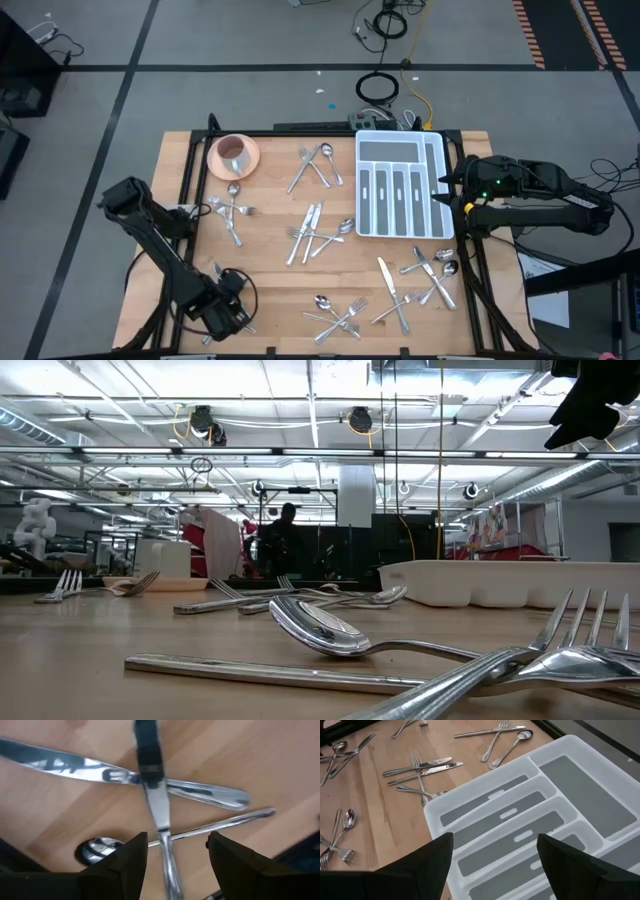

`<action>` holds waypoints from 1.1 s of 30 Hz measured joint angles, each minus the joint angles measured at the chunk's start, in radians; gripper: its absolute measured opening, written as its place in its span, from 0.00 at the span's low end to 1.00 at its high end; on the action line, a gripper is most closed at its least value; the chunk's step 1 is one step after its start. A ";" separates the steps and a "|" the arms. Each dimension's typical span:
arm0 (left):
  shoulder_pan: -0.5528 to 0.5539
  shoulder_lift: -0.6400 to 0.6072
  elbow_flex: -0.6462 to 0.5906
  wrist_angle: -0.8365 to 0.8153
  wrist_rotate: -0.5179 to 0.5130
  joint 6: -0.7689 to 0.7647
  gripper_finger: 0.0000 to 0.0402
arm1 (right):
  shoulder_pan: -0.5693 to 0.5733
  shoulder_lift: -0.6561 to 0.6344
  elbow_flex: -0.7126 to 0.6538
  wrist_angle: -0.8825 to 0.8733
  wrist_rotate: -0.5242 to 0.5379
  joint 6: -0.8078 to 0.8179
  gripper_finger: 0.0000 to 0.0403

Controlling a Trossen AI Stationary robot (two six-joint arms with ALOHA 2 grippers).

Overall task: Sort silverware
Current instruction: Put the silver knife into the white cutlery tray

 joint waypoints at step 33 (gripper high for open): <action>0.004 0.199 0.002 0.051 0.063 0.010 0.45 | 0.000 0.000 0.000 0.000 0.000 0.009 0.70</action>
